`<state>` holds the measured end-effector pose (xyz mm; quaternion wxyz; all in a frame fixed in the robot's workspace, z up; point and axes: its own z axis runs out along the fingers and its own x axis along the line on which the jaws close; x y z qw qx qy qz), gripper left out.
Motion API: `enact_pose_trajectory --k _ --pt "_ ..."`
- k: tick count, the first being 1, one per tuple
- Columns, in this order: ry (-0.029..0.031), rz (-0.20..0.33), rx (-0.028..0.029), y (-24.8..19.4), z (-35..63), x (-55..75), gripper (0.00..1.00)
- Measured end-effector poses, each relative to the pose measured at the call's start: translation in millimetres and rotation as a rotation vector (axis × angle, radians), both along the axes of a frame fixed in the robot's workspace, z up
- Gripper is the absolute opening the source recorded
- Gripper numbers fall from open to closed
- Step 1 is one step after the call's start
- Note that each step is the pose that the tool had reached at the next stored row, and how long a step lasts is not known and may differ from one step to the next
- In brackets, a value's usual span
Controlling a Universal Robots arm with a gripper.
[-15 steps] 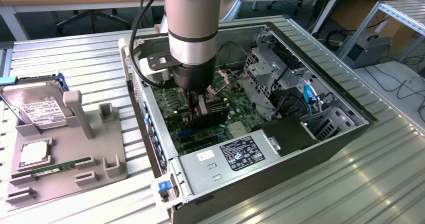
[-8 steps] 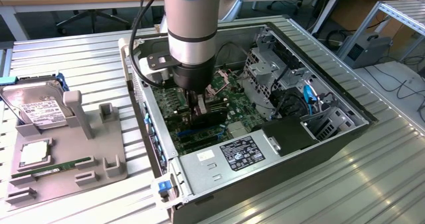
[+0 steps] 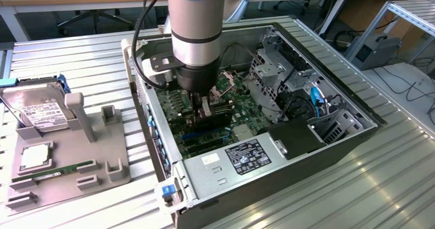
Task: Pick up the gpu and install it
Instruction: 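Insert the gpu into the slot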
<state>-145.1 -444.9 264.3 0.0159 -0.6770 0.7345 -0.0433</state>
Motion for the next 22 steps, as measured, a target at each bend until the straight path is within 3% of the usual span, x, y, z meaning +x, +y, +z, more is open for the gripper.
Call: enact_pose_trajectory --k 4,13,22 --pt "-0.0001 0.0 0.0043 0.0 0.0 0.0 0.27" --pt "-0.0001 -0.003 0.0077 0.0 0.9 0.0 0.27" --pt "0.0 -0.01 0.0082 -0.1 0.8 0.0 0.27"
